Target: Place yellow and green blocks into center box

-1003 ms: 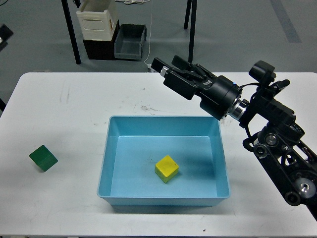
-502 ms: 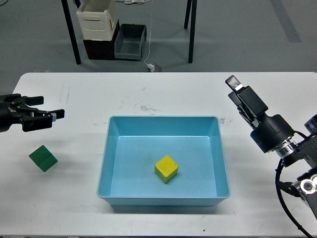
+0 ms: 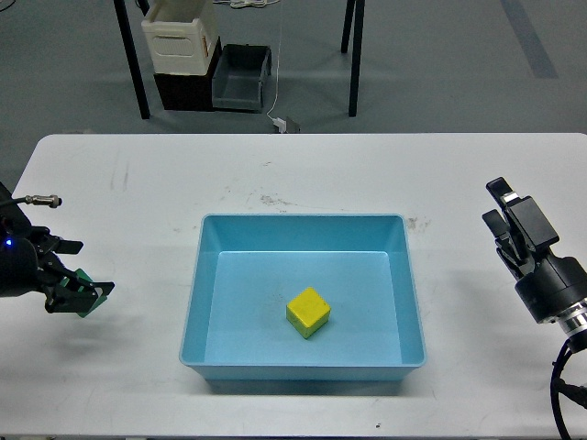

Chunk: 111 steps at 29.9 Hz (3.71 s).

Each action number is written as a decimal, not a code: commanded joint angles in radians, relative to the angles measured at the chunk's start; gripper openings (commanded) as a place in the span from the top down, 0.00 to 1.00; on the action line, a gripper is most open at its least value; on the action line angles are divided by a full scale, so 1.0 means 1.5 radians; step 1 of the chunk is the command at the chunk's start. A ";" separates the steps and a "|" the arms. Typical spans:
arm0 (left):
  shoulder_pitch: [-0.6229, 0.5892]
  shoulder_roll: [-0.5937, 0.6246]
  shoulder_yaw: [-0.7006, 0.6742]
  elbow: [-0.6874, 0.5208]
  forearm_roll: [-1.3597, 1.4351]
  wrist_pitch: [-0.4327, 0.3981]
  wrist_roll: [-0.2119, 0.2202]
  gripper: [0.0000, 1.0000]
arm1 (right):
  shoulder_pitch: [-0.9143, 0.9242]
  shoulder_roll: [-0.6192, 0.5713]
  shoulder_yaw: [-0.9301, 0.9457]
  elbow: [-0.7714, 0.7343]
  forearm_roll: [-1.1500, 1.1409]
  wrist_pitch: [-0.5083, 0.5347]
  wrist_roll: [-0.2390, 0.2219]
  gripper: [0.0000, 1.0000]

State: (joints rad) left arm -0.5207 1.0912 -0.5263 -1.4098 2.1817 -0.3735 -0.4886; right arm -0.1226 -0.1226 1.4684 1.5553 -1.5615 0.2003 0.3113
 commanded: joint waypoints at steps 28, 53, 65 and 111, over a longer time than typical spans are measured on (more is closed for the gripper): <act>-0.012 -0.087 0.048 0.134 0.000 -0.012 0.000 0.10 | -0.006 0.005 -0.005 -0.009 0.023 -0.015 0.000 0.01; -0.218 -0.076 0.060 0.128 -0.165 0.030 0.000 0.63 | -0.010 0.006 -0.006 -0.016 0.023 -0.026 0.000 0.01; -0.305 -0.156 0.064 -0.091 -0.201 -0.077 0.000 0.63 | -0.010 0.006 -0.008 -0.020 0.023 -0.026 -0.001 0.00; 0.172 -0.399 -0.306 0.048 -1.362 -0.050 0.040 0.00 | -0.011 0.061 -0.017 -0.019 1.035 -0.011 -0.179 0.00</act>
State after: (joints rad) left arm -0.3268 0.4913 -0.9785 -1.3359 0.4258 -0.4625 -0.4672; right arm -0.1338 -0.0332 1.4287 1.5269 -0.1557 0.1731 0.0736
